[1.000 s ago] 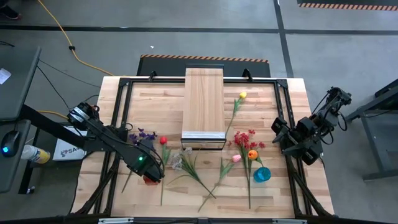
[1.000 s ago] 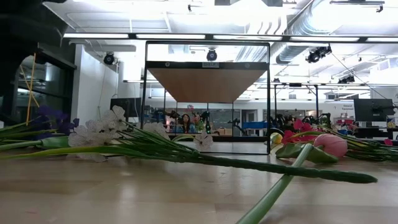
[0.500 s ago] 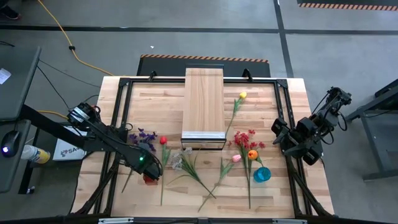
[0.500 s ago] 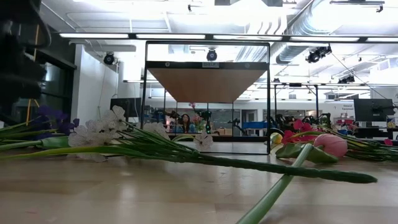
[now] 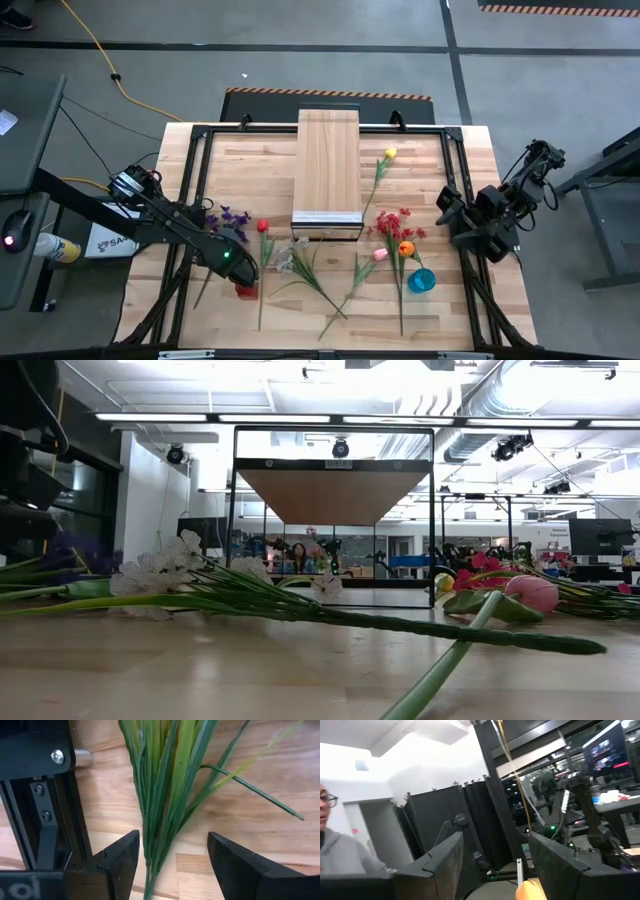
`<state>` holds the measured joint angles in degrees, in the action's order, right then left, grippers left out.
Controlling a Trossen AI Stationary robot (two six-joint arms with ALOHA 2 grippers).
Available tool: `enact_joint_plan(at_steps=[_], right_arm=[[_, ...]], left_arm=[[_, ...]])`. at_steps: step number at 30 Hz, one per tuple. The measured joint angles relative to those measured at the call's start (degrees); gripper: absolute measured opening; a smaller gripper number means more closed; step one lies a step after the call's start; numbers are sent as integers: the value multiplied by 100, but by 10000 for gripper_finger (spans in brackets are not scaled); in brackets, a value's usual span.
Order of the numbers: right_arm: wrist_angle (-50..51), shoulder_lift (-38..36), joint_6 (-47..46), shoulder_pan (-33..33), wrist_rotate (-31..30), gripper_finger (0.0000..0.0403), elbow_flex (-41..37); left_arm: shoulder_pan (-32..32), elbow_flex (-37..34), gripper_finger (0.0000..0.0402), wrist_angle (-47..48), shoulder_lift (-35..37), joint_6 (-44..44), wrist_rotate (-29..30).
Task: Pick and place flowers into a vace then onto a shelf
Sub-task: Put the purple flowers into the red vase
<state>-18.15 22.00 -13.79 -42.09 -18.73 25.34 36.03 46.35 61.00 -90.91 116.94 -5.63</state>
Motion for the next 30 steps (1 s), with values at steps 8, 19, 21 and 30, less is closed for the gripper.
enact_joint_plan(at_steps=[8, 19, 21, 30], right_arm=[[0, 0, 82, -2, -43, 209, 0], [-9, 0, 40, 0, -32, 209, 0], [-11, 0, 30, 0, -28, 210, 0], [-11, 0, 34, 0, -28, 211, 0]], left_arm=[[0, -4, 266, 316, 4, 11, 337], [-2, -434, 266, -215, 43, 55, 511], [-2, -427, 265, -198, 40, 72, 546], [0, -411, 200, -275, 21, 157, 748]])
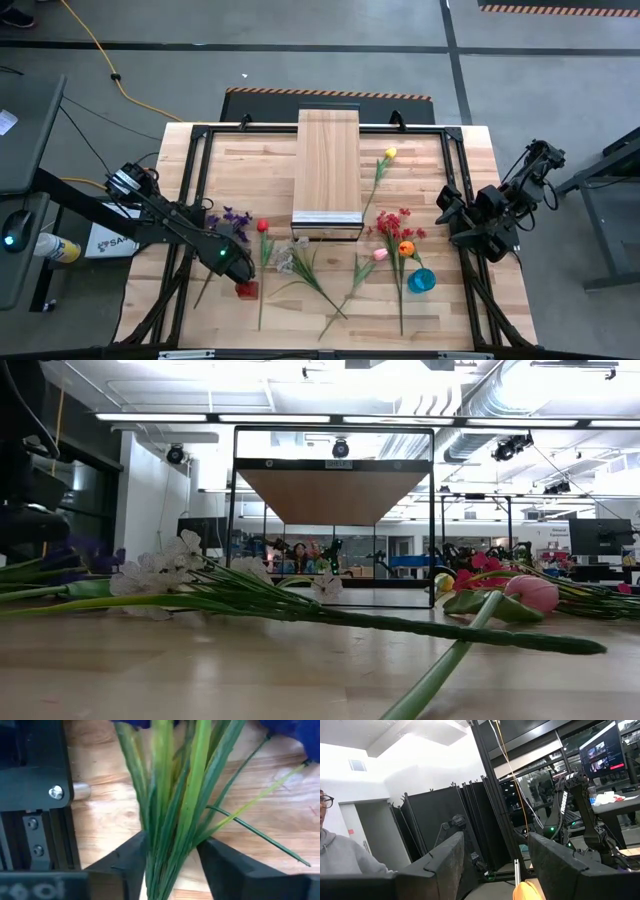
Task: Pick and place flowers into a vace then onto a shelf
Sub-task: Put the purple flowers into the red vase
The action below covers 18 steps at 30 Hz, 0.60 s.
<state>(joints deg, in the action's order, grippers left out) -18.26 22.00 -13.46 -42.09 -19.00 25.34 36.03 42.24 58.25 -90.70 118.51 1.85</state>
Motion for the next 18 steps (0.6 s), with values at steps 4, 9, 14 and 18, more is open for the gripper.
enact_joint_plan(at_steps=[4, 9, 14, 18], right_arm=[[0, 0, 1, -2, 2, 210, 0], [0, 0, 1, 0, 2, 215, 0], [0, 0, 1, -1, 2, 217, 2], [0, 0, 1, -1, -1, 214, 5]], left_arm=[[2, -4, 153, -73, -4, 7, 78], [2, -4, 90, -129, -7, 27, 133], [0, -5, 39, -77, -11, 86, 140], [0, -13, 38, -31, -15, 189, 132]])
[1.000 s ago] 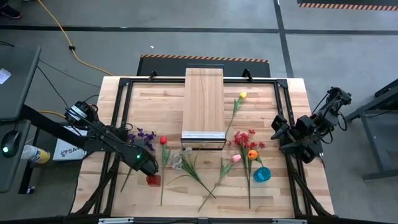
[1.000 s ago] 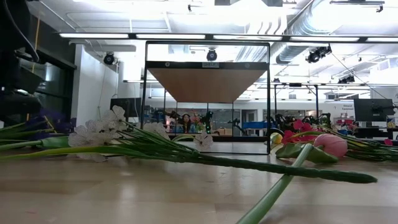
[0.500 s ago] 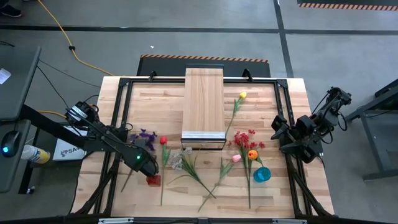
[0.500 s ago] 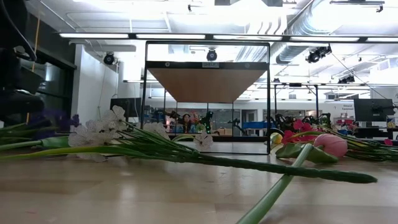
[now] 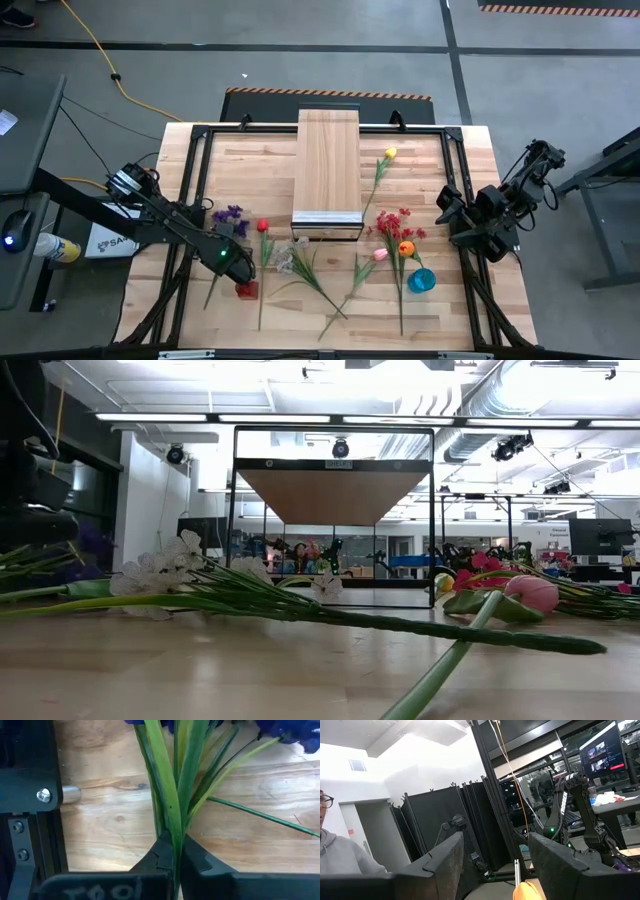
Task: Pick and place flowers into a vace then onto a shelf
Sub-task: Put the purple flowers into the red vase
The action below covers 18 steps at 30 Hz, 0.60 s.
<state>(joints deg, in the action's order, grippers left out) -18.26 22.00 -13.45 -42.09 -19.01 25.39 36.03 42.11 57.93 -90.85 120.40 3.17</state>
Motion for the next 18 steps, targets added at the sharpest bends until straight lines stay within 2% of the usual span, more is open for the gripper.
enact_joint_plan(at_steps=[5, 7, 12, 18], right_arm=[[-2, 0, 0, 0, -19, 209, 4], [-2, 0, 2, -1, -21, 210, 4], [-2, 0, 46, 1, -60, 214, 4], [-2, -1, 48, 1, -60, 210, 4]], left_arm=[[-4, 138, 63, 126, -17, 12, -15], [-4, 259, 66, 451, -22, 13, 31], [-4, 713, 38, 1217, -24, 13, 316], [-2, 1527, 38, 2401, -15, 16, 891]])
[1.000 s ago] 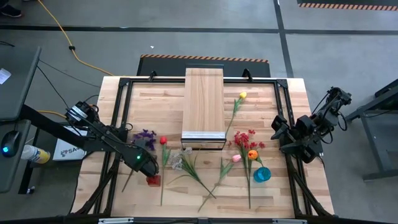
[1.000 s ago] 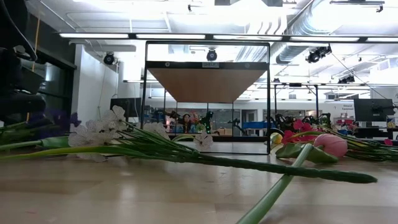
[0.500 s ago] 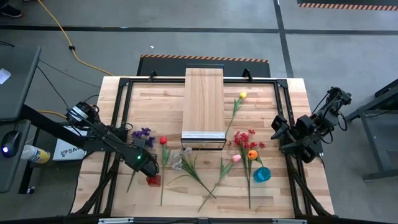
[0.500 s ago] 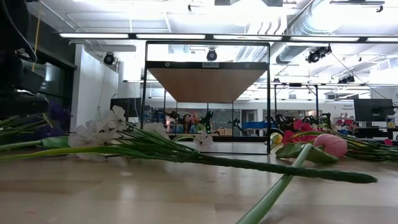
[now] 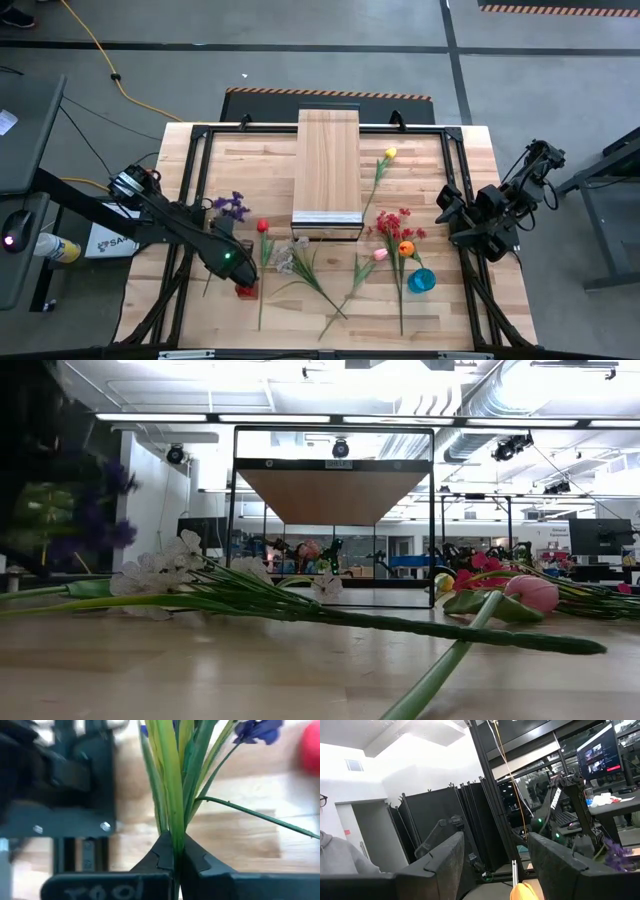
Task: Pick and place flowers into a vace then onto a shelf
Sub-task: Put the purple flowers into the red vase
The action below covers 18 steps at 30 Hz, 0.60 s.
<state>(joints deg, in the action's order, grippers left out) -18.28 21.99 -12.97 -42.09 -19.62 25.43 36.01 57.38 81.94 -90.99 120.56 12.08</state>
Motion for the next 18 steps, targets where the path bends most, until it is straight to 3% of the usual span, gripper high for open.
enact_joint_plan(at_steps=[4, 13, 18], right_arm=[[0, 1, 2, 0, 0, 210, 0], [-2, 6, 9, 0, -167, 217, 0], [0, 6, 24, 1, -172, 211, 0]], left_arm=[[0, 764, 56, 864, 4, -1, 442], [57, 2056, 35, 801, 373, -815, 2441], [74, 2494, 52, 812, 633, -1282, 3033]])
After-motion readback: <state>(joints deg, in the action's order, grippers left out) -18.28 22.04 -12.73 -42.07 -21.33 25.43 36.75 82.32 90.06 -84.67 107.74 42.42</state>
